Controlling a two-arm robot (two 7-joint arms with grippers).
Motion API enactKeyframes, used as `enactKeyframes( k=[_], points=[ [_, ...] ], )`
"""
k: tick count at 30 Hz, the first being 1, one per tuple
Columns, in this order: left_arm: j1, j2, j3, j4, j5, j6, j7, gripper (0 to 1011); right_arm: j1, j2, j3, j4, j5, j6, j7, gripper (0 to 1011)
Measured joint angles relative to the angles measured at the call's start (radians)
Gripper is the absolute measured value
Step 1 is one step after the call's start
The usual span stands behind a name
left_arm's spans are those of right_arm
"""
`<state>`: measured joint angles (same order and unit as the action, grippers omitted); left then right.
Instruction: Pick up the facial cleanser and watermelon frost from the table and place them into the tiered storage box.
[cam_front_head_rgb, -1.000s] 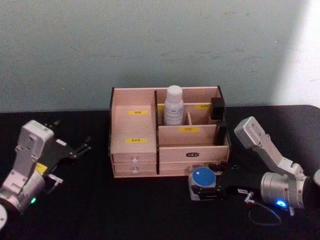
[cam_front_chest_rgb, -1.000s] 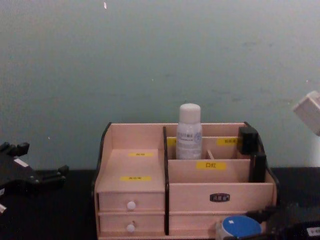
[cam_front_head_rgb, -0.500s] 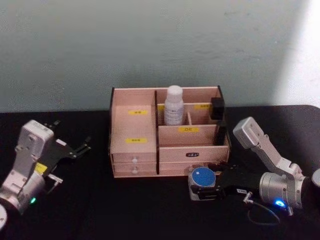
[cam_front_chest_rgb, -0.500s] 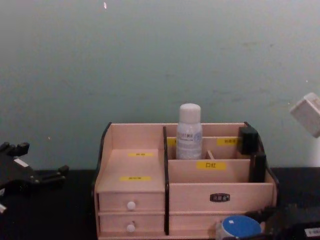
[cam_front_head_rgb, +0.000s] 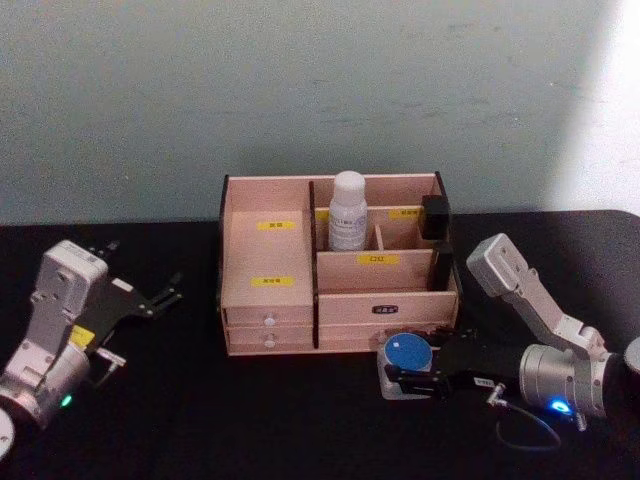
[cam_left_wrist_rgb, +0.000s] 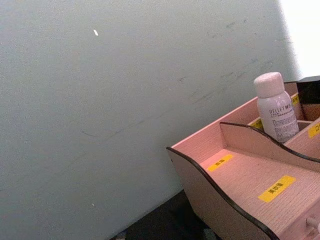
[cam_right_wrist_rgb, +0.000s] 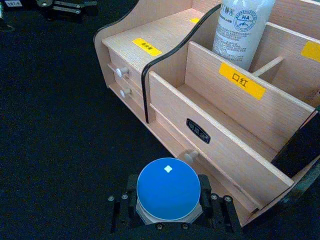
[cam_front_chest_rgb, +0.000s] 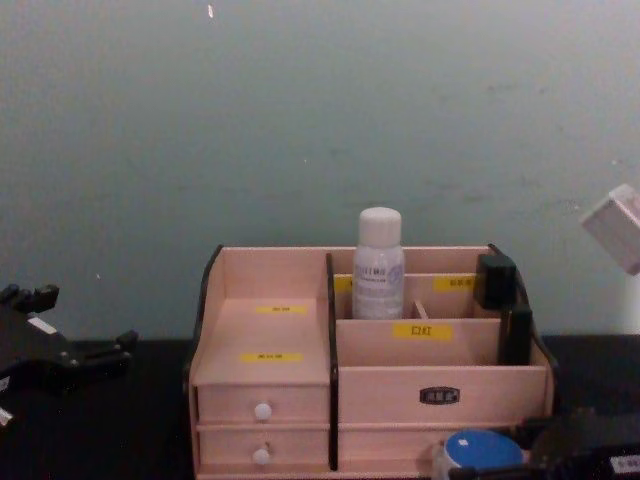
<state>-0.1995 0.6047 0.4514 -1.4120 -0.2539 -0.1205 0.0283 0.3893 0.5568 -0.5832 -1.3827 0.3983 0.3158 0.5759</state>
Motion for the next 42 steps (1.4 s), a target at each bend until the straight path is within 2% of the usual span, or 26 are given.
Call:
enactKeyframes(
  k=[15, 26, 31, 36, 42],
  points=[
    [0.0, 0.0, 0.0, 0.0, 0.0, 0.0, 0.0, 1001, -0.003, 0.004, 0.001, -0.004, 0.004, 0.001, 0.004, 721],
    [0.0, 0.0, 0.0, 0.0, 0.0, 0.0, 0.0, 1001, -0.049, 0.073, 0.014, -0.107, 0.038, 0.006, 0.043, 721],
    [0.0, 0.0, 0.0, 0.0, 0.0, 0.0, 0.0, 1001, -0.053, 0.087, 0.022, -0.146, 0.055, 0.007, 0.047, 721],
    [0.0, 0.0, 0.0, 0.0, 0.0, 0.0, 0.0, 1002, -0.041, 0.086, 0.025, -0.168, 0.065, 0.006, 0.043, 721],
    [0.0, 0.0, 0.0, 0.0, 0.0, 0.0, 0.0, 1001, 0.0, 0.059, 0.024, -0.169, 0.069, 0.003, 0.025, 721]
  ],
)
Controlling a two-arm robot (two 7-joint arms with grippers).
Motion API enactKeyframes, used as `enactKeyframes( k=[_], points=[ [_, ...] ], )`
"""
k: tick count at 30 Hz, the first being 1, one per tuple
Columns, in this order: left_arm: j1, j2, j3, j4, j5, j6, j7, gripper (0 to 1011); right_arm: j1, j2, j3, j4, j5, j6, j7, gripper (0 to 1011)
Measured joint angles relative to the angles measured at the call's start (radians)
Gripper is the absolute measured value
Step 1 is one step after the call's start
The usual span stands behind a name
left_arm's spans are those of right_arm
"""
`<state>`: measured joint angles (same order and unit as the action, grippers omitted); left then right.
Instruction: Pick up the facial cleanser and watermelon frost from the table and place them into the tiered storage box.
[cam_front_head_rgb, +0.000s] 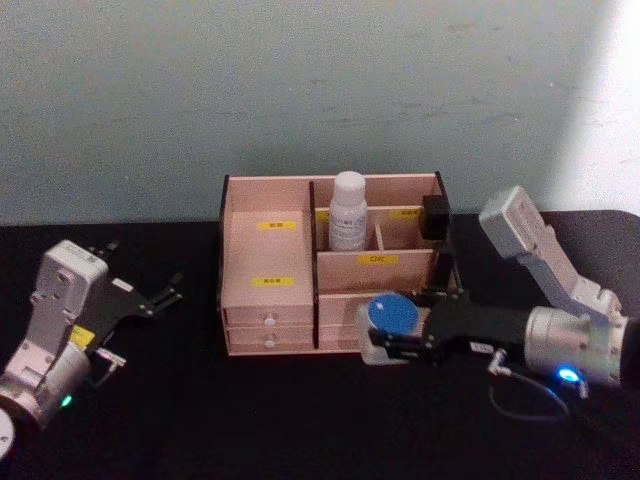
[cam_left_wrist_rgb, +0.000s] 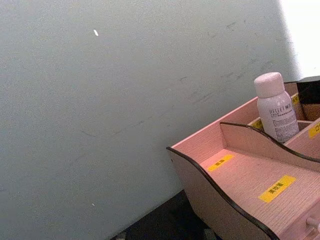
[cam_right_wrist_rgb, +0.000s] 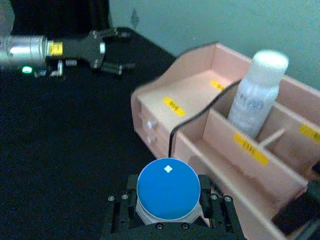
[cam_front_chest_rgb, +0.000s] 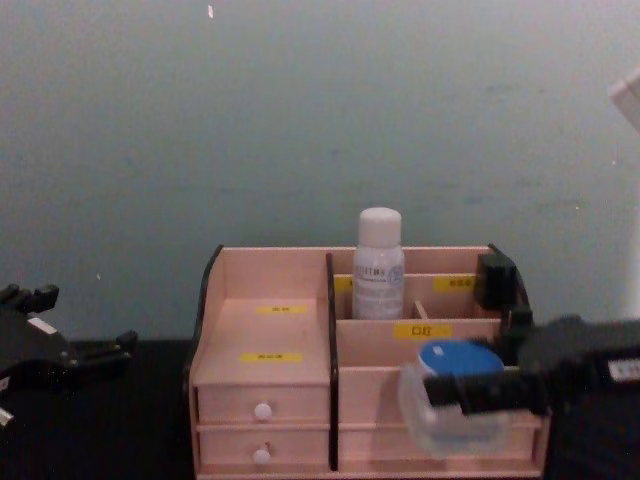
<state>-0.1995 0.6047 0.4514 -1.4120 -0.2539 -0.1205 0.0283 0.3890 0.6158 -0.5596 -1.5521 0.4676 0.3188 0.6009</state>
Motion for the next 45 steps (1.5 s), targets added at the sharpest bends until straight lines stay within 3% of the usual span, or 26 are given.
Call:
enactKeyframes(
  k=[10, 24, 34, 45],
  points=[
    [0.0, 0.0, 0.0, 0.0, 0.0, 0.0, 0.0, 1001, 0.09, -0.071, -0.019, 0.062, -0.002, -0.009, -0.016, 721],
    [0.0, 0.0, 0.0, 0.0, 0.0, 0.0, 0.0, 1001, 0.221, -0.202, -0.072, 0.209, -0.025, -0.028, -0.019, 721],
    [0.0, 0.0, 0.0, 0.0, 0.0, 0.0, 0.0, 1001, 0.286, -0.294, -0.091, 0.329, -0.046, -0.043, -0.036, 721],
    [0.0, 0.0, 0.0, 0.0, 0.0, 0.0, 0.0, 1001, 0.331, -0.369, -0.098, 0.429, -0.073, -0.063, -0.049, 721]
  ],
)
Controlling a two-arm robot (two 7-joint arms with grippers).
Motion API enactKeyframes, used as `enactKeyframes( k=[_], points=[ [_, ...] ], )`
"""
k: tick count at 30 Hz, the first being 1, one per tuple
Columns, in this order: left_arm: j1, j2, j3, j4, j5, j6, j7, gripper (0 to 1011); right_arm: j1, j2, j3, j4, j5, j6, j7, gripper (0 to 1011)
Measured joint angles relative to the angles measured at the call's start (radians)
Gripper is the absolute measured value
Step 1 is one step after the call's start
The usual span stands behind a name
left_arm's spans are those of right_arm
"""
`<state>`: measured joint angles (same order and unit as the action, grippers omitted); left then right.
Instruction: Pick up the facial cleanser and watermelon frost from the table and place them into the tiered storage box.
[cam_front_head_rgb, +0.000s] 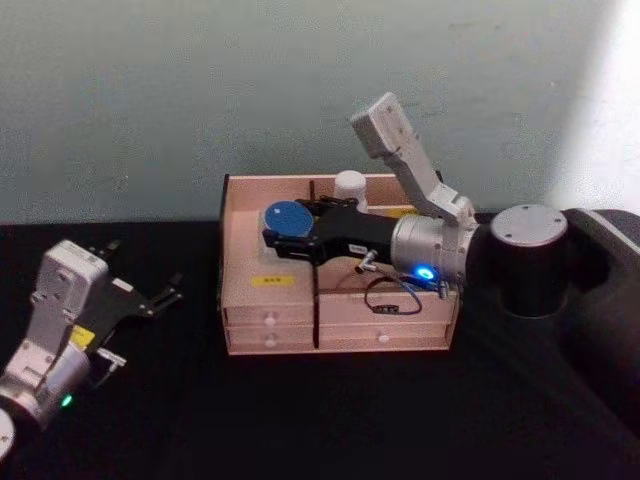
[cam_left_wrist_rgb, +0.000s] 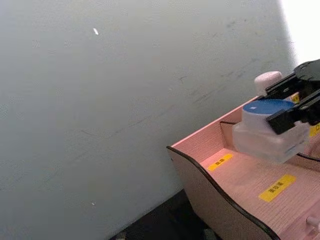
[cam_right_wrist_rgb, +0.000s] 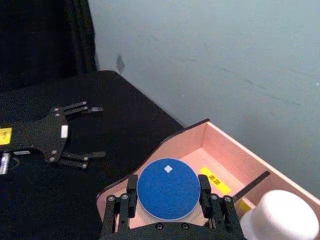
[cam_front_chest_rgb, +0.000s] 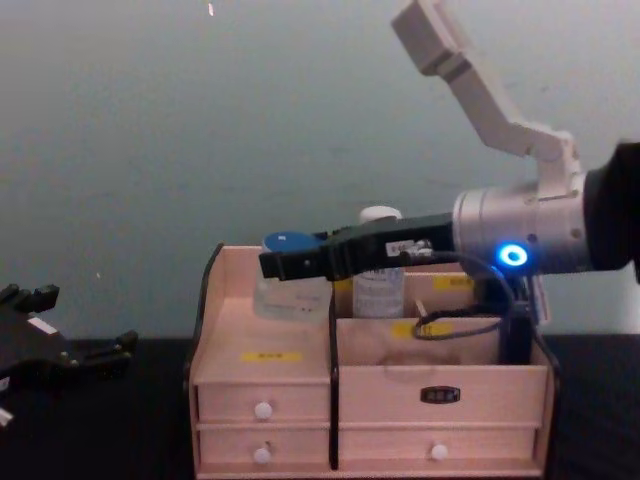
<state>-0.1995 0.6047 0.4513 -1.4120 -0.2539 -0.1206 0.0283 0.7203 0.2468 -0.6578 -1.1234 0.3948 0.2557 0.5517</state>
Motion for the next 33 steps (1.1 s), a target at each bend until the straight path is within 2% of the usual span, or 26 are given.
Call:
enactKeyframes(
  k=[13, 21, 33],
  points=[
    [0.0, 0.0, 0.0, 0.0, 0.0, 0.0, 0.0, 1001, 0.054, -0.085, 0.001, 0.154, -0.047, -0.031, -0.01, 721],
    [0.0, 0.0, 0.0, 0.0, 0.0, 0.0, 0.0, 1001, 0.06, -0.104, 0.008, 0.19, -0.069, -0.034, -0.013, 721],
    [0.0, 0.0, 0.0, 0.0, 0.0, 0.0, 0.0, 1001, 0.059, -0.103, 0.009, 0.188, -0.069, -0.035, -0.013, 721]
  ],
)
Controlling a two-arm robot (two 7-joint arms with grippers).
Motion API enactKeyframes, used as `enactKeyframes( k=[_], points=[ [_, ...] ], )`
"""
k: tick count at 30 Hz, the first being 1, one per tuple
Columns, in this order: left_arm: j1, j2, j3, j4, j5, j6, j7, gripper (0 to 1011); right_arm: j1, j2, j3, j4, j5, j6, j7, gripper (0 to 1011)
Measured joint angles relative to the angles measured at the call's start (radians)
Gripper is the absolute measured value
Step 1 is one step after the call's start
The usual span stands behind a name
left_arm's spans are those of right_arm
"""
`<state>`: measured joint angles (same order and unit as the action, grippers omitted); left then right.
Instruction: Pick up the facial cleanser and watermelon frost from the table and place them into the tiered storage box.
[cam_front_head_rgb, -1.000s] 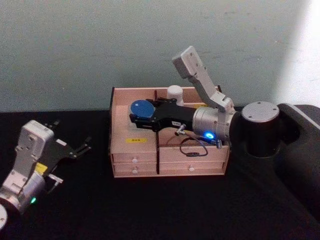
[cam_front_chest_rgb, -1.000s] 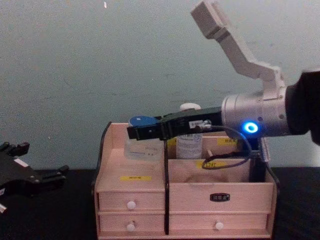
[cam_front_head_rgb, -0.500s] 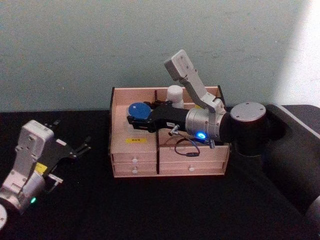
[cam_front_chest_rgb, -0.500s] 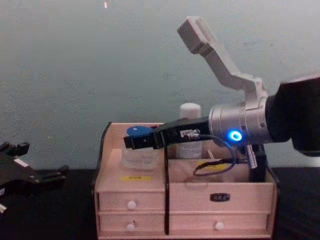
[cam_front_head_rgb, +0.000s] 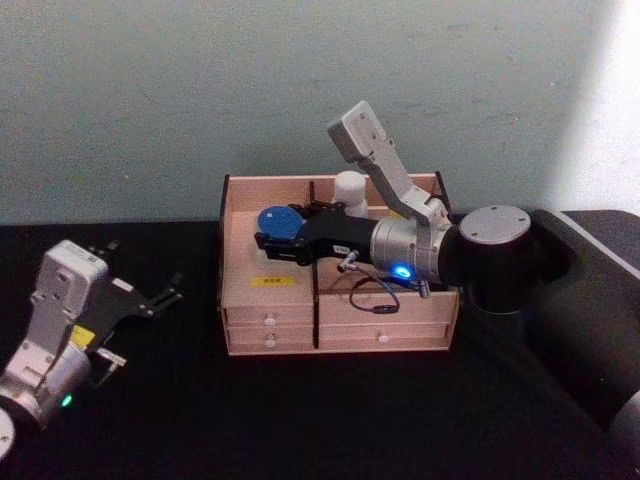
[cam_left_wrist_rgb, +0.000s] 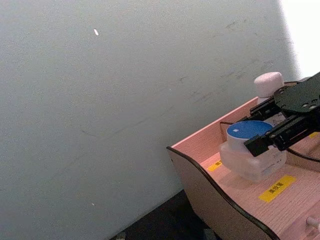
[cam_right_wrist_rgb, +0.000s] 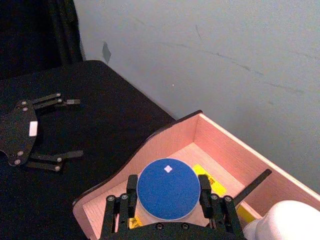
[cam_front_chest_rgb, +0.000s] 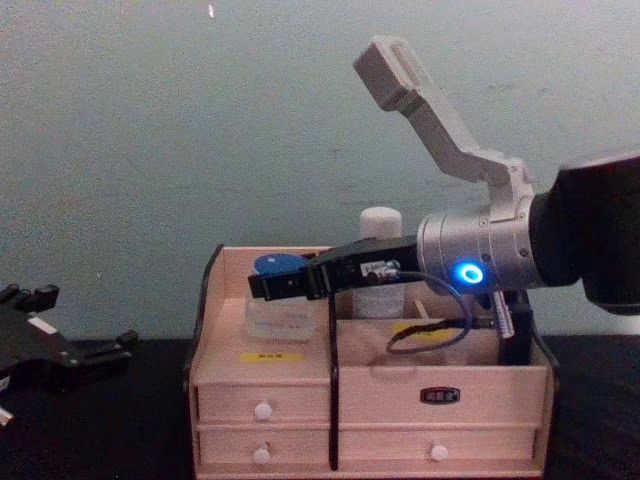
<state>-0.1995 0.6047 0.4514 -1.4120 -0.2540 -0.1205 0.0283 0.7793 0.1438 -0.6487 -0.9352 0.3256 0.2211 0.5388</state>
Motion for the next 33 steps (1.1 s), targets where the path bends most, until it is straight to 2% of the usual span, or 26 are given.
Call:
enactKeyframes(
  k=[6, 7, 11, 26, 33],
  points=[
    [0.0, 0.0, 0.0, 0.0, 0.0, 0.0, 0.0, 1001, 0.0, 0.001, 0.0, -0.002, 0.002, 0.001, 0.0, 876],
    [0.0, 0.0, 0.0, 0.0, 0.0, 0.0, 0.0, 1002, -0.001, 0.0, 0.0, -0.002, 0.002, 0.001, 0.001, 926],
    [0.0, 0.0, 0.0, 0.0, 0.0, 0.0, 0.0, 1001, -0.001, 0.001, -0.001, -0.002, 0.002, 0.001, 0.001, 1003],
    [0.0, 0.0, 0.0, 0.0, 0.0, 0.0, 0.0, 1001, -0.001, 0.002, -0.001, -0.003, 0.004, 0.002, 0.002, 1002],
    [0.0, 0.0, 0.0, 0.0, 0.0, 0.0, 0.0, 1001, -0.031, 0.023, 0.031, -0.074, 0.019, 0.009, 0.013, 1002]
  ],
)
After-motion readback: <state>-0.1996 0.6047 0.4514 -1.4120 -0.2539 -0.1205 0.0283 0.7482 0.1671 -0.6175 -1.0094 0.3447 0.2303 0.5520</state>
